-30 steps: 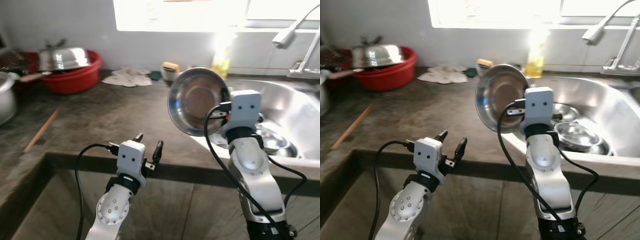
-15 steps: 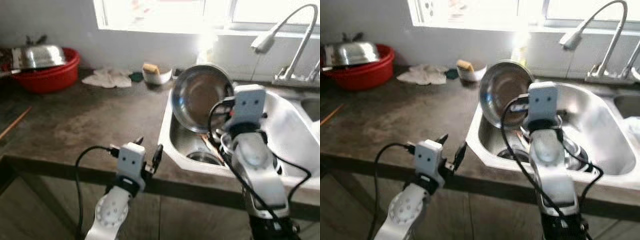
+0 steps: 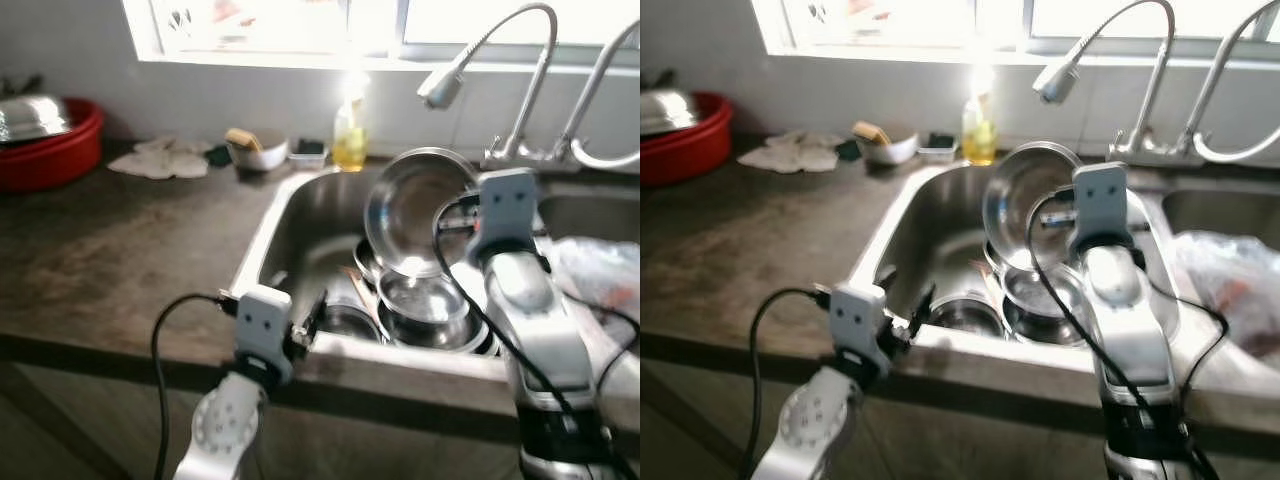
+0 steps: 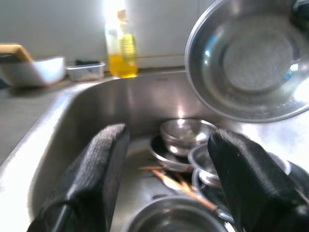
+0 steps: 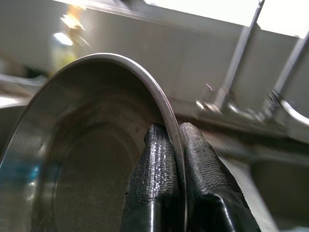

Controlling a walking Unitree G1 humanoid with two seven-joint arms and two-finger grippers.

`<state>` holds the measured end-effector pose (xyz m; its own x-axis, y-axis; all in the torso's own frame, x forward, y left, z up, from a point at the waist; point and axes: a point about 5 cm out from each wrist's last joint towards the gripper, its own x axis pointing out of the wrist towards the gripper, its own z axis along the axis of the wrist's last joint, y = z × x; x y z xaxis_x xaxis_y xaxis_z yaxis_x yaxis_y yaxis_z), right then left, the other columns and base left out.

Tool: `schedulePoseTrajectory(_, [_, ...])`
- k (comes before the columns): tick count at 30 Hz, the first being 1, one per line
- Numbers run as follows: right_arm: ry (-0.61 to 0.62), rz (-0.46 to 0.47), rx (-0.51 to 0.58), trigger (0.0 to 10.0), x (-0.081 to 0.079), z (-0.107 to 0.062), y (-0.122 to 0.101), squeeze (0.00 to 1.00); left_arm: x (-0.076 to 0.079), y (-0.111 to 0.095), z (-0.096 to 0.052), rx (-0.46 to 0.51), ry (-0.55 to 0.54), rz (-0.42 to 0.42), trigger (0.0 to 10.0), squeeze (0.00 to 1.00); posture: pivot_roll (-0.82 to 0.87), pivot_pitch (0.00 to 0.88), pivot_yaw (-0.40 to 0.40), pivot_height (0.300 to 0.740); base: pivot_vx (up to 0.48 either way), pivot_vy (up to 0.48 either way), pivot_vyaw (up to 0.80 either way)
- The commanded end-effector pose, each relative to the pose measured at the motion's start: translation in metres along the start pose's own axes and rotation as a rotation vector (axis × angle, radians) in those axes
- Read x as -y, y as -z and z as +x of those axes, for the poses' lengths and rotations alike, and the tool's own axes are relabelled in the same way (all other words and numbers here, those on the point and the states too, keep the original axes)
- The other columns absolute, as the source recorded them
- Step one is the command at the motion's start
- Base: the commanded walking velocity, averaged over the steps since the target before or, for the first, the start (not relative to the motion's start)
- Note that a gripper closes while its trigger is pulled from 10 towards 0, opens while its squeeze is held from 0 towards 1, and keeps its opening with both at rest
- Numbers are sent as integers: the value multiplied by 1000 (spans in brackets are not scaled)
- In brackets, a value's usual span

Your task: Kitchen organization

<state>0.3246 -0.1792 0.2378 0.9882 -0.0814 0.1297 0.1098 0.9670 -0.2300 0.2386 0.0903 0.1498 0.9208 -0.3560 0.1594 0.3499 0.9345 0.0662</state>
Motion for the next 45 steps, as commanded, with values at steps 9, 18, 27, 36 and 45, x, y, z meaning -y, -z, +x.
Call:
schedulePoseTrajectory(9, [19, 36, -237, 10000, 30, 29, 20, 0, 8, -2, -4, -10, 12, -21, 10000, 0, 91, 81, -36, 740, 0, 0, 0])
schedulePoseTrajectory(18, [3, 16, -371, 10000, 33, 47, 37, 0, 12, -4, -11, -20, 15, -32, 10000, 0, 107, 114, -38, 740, 0, 0, 0])
schedulePoseTrajectory(27, [-5, 80, -539, 10000, 26, 48, 68, 0, 9, -4, -17, -38, -7, -30, 10000, 0, 133, 131, -42, 740, 0, 0, 0])
schedulePoseTrajectory(36, [-29, 63, -552, 10000, 21, 47, 77, 1000, 9, -5, -17, -46, -10, -25, 10000, 0, 134, 128, -40, 740, 0, 0, 0])
schedulePoseTrajectory(45, [-8, 99, -498, 10000, 18, 46, 70, 1000, 7, -5, -11, -38, -18, -22, 10000, 0, 128, 123, -43, 740, 0, 0, 0])
